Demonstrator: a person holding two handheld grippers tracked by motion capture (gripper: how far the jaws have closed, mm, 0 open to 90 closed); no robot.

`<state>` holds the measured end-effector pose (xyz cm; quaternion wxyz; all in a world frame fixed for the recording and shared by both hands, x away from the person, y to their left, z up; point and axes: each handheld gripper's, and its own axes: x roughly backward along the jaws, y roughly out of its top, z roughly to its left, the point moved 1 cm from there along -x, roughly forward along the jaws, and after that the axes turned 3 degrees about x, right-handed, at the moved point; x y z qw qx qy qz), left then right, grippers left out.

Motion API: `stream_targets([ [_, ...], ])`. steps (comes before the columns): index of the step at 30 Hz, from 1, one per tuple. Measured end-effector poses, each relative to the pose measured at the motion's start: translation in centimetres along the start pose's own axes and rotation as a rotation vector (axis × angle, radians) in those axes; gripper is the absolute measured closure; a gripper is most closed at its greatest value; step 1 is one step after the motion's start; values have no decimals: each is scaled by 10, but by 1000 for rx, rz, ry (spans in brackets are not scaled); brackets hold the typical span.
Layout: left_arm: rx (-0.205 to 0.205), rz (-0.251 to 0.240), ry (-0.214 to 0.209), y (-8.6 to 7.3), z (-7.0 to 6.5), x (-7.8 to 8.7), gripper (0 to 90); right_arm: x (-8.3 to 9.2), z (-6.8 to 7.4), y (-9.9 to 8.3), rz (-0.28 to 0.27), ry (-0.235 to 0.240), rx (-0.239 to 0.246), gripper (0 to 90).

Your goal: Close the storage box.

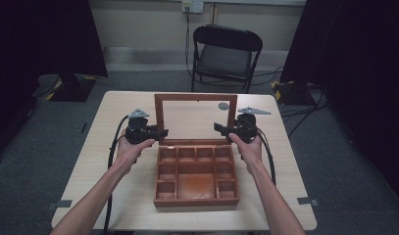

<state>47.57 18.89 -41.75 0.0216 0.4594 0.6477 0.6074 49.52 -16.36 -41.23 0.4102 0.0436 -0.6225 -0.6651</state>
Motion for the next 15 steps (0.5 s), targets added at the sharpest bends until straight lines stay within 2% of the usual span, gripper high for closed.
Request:
stream_targets([
  [6, -2, -29, -21, 3, -1, 6, 545, 8, 2, 0, 5, -1, -4, 318],
  [8, 1, -33, -28, 4, -3, 8, 545, 11, 4, -1, 8, -2, 4, 322],
  [11, -26, -24, -30, 4, -7, 12, 538, 17, 7, -2, 19, 0, 21, 341],
  [12, -16, -25, -36, 3, -8, 14, 538, 19, 7, -2, 21, 8, 21, 342],
  [15, -20, -27, -43, 2, -8, 17, 561, 24, 9, -4, 29, 20, 40, 351],
])
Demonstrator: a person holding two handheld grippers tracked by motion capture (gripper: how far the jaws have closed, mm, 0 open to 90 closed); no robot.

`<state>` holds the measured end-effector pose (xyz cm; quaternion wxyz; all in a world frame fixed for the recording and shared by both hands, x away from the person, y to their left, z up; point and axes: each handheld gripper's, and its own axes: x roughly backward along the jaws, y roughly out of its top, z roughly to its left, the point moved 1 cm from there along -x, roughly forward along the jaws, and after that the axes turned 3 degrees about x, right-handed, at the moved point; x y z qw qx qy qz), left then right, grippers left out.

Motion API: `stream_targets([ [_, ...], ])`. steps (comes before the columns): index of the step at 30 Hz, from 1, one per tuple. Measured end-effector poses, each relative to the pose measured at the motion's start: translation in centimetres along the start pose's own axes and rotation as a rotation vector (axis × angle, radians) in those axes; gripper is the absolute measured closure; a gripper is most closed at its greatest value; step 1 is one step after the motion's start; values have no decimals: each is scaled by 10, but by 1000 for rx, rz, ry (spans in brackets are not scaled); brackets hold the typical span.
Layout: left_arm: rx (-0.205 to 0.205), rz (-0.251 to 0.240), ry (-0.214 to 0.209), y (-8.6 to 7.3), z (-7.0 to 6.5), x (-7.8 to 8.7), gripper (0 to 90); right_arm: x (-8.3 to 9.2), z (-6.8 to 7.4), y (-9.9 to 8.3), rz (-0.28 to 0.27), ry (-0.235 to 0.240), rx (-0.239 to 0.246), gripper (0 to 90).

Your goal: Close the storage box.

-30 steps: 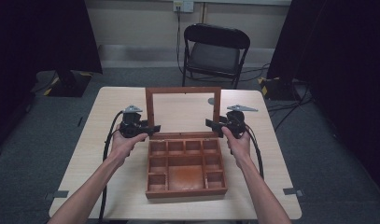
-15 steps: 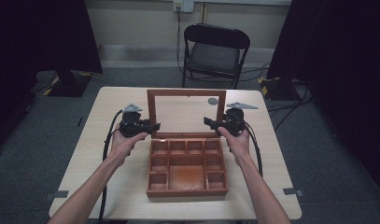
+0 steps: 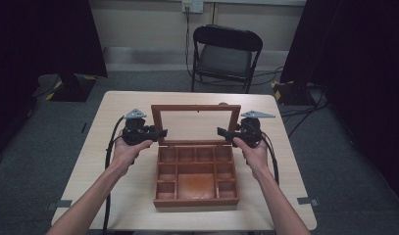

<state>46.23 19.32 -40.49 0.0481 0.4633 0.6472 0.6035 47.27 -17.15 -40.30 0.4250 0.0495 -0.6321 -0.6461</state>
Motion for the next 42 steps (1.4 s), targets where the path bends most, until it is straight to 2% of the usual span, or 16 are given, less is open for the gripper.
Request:
stream_targets([
  [1, 11, -4, -3, 0, -1, 1, 561, 1, 1, -1, 1, -2, 3, 354],
  [3, 1, 3, -5, -1, -1, 1, 557, 4, 1, -2, 0, -3, -8, 354],
  [7, 9, 0, -5, -3, -2, 1, 545, 9, 2, -4, -2, 0, -39, 347],
  [9, -3, 17, -4, -5, -1, -1, 541, 13, 3, -5, 7, -8, -25, 346],
  [11, 1, 27, -8, -8, -1, -3, 531, 16, 5, -7, 16, -22, -14, 349],
  [14, -6, 41, -12, -10, -1, -5, 514, 20, 8, -13, -1, -29, 0, 371],
  [17, -21, 46, -3, -9, -2, -5, 511, 20, 10, -17, 15, -36, 2, 363],
  [24, -29, 56, -17, -10, -1, -4, 505, 14, 11, -22, 43, -29, -11, 318],
  [26, -25, 57, -15, -10, -3, -3, 499, 14, 11, -22, 47, -23, -22, 301],
  [30, 35, 35, -38, -10, -2, 1, 467, 20, 9, -21, 50, -8, -59, 297],
  [32, 39, 23, -40, -9, -3, 2, 453, 22, 8, -21, 46, -11, -63, 297],
  [36, 21, 40, -43, -10, -6, 7, 403, 26, 9, -21, 54, -18, -78, 299],
  [38, 10, 46, -38, -11, -7, 8, 381, 28, 10, -22, 68, -9, -76, 300],
  [40, 5, 49, -45, -13, -9, 9, 367, 28, 12, -23, 103, -20, -61, 310],
  [42, 0, 55, -53, -16, -10, 9, 366, 29, 12, -26, 103, -14, -63, 310],
])
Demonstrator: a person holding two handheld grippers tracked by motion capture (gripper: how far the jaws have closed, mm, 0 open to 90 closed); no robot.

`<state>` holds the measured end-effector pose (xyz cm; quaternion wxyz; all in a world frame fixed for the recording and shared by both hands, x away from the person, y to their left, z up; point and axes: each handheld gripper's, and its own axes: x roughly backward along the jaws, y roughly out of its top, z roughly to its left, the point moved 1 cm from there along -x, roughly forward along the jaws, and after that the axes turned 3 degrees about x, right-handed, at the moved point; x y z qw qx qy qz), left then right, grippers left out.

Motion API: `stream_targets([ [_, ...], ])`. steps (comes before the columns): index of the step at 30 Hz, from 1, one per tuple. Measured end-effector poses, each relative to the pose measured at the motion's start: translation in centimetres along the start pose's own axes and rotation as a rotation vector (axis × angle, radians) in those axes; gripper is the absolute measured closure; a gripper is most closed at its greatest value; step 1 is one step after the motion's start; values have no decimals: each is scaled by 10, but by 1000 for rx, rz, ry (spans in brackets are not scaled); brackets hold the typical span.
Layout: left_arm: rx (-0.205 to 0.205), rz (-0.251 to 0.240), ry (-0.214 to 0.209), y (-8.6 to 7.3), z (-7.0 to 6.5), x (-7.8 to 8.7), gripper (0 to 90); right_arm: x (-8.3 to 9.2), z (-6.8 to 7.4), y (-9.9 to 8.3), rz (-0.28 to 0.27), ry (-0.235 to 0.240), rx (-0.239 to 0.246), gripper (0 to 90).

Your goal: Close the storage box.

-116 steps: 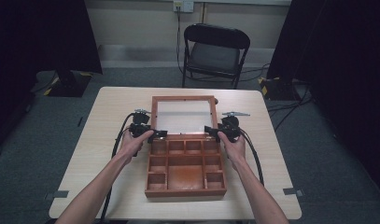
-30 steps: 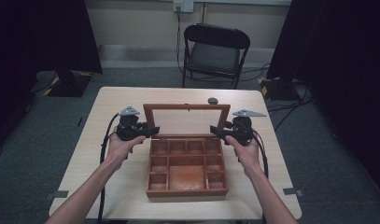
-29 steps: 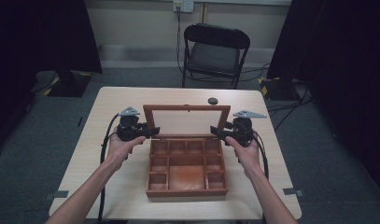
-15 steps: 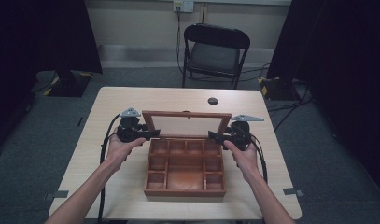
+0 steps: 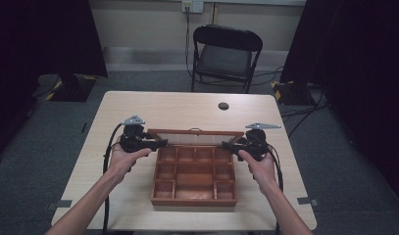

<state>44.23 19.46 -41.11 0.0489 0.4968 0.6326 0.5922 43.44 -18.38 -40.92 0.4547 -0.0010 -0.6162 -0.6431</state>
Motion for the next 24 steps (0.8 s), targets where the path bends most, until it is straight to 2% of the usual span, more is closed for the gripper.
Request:
stream_targets([
  [2, -12, 21, 2, -3, -2, 0, 366, 1, 1, -4, 0, 6, -8, 308],
  [4, -5, 35, -4, -4, -3, -1, 356, 1, 1, -8, 5, 13, -15, 307],
  [6, -22, 48, 3, -7, -6, 0, 347, -1, 2, -11, 26, 25, -24, 302],
  [9, -20, 58, -2, -11, -6, 1, 337, -4, 3, -15, 48, 14, -25, 292],
  [15, -12, 52, 4, -13, -3, 4, 354, -9, 4, -14, 52, 5, -24, 288],
  [21, 8, 39, 23, -15, 7, 13, 350, -23, 12, -8, 41, 5, -26, 286],
  [24, -2, 36, 28, -16, 6, 17, 353, -26, 15, -6, 47, 11, -28, 274],
])
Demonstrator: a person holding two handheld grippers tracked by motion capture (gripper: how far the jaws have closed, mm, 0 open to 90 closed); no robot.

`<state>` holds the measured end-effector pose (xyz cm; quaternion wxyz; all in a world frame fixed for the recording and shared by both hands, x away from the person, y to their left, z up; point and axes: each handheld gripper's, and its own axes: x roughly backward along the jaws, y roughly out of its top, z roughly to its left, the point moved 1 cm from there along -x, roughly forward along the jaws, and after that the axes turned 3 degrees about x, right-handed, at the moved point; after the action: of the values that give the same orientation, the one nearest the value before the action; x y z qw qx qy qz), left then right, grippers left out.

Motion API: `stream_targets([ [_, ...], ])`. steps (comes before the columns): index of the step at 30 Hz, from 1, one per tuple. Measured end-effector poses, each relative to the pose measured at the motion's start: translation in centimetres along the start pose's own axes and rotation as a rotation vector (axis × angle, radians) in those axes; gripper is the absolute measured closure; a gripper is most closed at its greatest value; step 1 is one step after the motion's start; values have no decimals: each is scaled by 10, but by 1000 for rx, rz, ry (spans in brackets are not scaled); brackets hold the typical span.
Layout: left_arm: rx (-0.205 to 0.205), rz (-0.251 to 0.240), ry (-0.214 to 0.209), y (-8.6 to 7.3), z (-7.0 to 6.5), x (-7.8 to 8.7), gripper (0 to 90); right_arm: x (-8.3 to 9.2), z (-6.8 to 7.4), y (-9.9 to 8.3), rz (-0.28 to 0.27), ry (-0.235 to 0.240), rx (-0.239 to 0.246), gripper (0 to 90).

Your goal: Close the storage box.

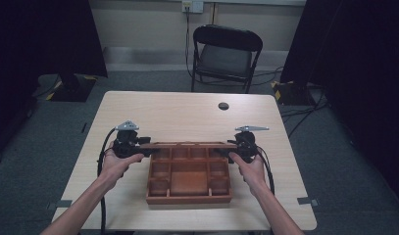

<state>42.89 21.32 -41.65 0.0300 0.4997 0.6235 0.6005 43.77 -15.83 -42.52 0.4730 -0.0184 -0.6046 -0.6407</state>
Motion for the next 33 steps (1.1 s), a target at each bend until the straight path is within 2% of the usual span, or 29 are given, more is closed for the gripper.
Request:
stream_targets([
  [2, 7, -12, -4, -1, -3, 2, 351, 1, 1, 0, 3, 0, 1, 263],
  [6, 0, -23, 3, -4, -9, 7, 338, 4, -1, -3, 3, 36, -3, 245],
  [10, 9, -29, 1, -5, -9, 9, 328, 7, -4, -7, 13, 27, -6, 243],
  [15, 45, -37, -11, -4, -6, 7, 273, 21, -13, -10, 2, -3, -15, 248],
  [19, 37, -32, -9, -4, -5, 7, 251, 33, -24, -12, 47, -9, -1, 258],
  [23, 31, -33, 5, -5, -9, 9, 265, 45, -37, -13, 33, -58, -21, 266],
  [24, 25, -36, -3, -5, -11, 9, 271, 47, -40, -13, 26, -72, -16, 269],
  [28, 9, -47, -3, -5, -19, 11, 253, 48, -43, -12, 27, -110, -9, 287],
  [31, -2, -47, -6, -5, -20, 15, 253, 49, -43, -9, 23, -105, -11, 294],
  [33, 10, -50, -13, -7, -19, 16, 251, 52, -41, -4, 13, -113, -5, 300],
])
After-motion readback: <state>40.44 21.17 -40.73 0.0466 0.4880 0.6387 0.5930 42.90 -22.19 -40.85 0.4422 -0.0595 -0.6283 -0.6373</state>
